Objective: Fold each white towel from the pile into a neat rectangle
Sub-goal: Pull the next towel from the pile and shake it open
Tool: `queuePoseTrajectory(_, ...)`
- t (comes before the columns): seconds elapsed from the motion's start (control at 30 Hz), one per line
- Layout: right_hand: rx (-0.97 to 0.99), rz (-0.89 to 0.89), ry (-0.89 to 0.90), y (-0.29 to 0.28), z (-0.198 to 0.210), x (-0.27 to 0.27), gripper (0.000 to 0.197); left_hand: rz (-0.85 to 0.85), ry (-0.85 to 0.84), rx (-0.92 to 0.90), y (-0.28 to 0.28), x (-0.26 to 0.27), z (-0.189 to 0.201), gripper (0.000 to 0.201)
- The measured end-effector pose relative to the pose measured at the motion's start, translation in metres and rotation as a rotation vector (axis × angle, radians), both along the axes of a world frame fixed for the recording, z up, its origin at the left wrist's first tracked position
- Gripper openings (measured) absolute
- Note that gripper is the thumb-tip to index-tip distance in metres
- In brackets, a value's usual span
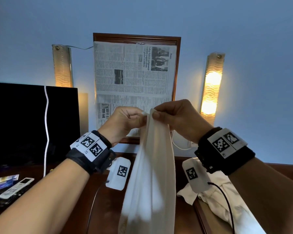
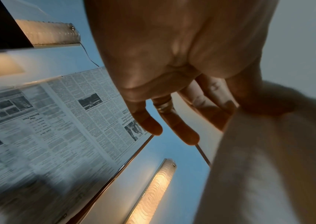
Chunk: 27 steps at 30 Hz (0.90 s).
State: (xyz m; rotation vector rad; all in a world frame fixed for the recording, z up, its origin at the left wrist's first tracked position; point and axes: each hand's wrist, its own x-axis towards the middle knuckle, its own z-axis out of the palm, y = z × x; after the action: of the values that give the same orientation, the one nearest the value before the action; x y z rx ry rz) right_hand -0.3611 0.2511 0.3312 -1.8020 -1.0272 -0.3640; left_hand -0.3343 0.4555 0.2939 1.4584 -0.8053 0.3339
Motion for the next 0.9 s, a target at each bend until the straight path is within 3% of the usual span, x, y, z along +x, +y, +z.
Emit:
queuePoseTrajectory(0.13,-0.017,0.077,0.088,0.007,-0.013,0.007,0.010,0.089,0.027,0.023,0.003,0.008,0.000,0.009)
queuePoseTrajectory(0.23,-0.011,0.145,0.192,0.013,-0.030,0.018,0.016,0.145,0.081,0.071,0.005,0.013,-0.009,0.030)
queuePoseTrajectory(0.3,0.051,0.179,0.308,0.015,-0.042,0.022,0.014,0.140,0.165,0.023,0.004,0.011,-0.018,0.012)
queuePoseTrajectory(0.37,0.107,0.159,0.377,0.017,-0.055,0.024,0.014,0.129,0.254,0.015,0.005,0.007,-0.033,0.012)
queuePoseTrajectory(0.5,0.041,-0.039,0.270,0.018,-0.084,0.028,0.019,-0.062,0.512,-0.008,-0.002,-0.014,-0.072,0.030)
queuePoseTrajectory(0.63,-0.117,-0.159,0.126,0.017,-0.095,0.028,0.015,-0.138,0.639,-0.060,-0.001,-0.023,-0.093,0.046)
queuePoseTrajectory(0.73,-0.135,-0.187,0.096,0.016,-0.098,0.029,0.013,0.005,0.467,0.127,-0.003,-0.021,-0.096,0.034)
queuePoseTrajectory(0.83,-0.072,-0.220,0.089,0.015,-0.106,0.032,0.014,0.226,0.185,0.361,-0.006,-0.014,-0.092,0.046)
queuePoseTrajectory(0.9,0.013,-0.221,0.131,0.013,-0.115,0.035,0.020,0.288,0.118,0.424,-0.008,-0.011,-0.090,0.043)
